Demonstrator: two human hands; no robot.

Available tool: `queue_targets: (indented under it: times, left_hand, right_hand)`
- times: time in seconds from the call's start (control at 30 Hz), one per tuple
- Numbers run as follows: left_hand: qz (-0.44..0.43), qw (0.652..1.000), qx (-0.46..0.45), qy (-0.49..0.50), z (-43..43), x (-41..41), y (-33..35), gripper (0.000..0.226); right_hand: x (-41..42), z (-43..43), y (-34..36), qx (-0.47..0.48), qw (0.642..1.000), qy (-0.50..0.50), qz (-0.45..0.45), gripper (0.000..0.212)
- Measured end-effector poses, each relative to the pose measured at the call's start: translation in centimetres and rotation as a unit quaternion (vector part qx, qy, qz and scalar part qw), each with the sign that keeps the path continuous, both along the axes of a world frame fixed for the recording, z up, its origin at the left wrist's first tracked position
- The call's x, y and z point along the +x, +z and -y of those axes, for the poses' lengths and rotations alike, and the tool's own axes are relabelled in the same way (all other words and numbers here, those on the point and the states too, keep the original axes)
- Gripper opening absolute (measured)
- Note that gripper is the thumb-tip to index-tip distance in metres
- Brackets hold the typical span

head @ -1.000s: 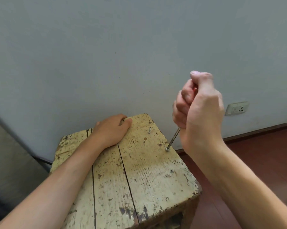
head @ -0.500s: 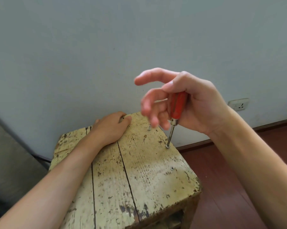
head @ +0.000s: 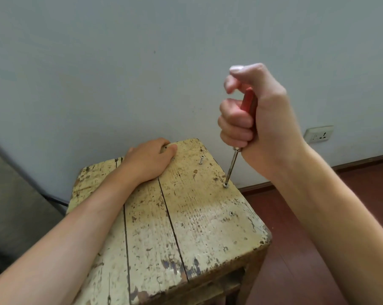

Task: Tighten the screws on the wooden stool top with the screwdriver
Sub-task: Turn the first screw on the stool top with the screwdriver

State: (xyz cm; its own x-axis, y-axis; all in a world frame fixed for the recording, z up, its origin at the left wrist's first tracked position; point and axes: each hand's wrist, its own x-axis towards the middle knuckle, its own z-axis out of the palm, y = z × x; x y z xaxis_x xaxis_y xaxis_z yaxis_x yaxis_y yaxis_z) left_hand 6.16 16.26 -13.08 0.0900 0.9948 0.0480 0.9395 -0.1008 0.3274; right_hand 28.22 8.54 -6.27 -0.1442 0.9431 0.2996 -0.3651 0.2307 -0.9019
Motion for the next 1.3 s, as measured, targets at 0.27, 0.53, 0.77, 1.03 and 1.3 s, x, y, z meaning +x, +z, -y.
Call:
queue_targets:
  times: [0.27,0.53,0.77,1.03,1.3]
  left_hand:
    - [0.001,1.000,0.004,-0.003,-0.1,-0.2,-0.2,0.048]
    - [0.007,1.000,0.004,0.002,0.0,-0.1,-0.1,0.048]
    - [0.008,1.000,0.003,-0.001,0.1,0.0,0.0,0.048]
    - [0.005,1.000,0.006,-0.001,0.2,0.1,0.1,0.045]
    - [0.001,1.000,0.002,0.001,0.1,-0.1,0.0,0.048]
  right_hand:
    - [2.2,-1.7,1.2,0.059,0.947,0.290,0.122,0.030]
    - [0.2,0.4,0.5,0.023,0.989,0.136,0.058,0.052]
    - [-0.5,1.2,-0.7,-0.014,0.988,-0.134,-0.070,0.046]
    - [1.7,-0.7,0.5,0.081,0.981,0.161,0.069,0.035]
    - [-0.3,0.2,0.7,0.059,0.986,0.128,0.088,0.057]
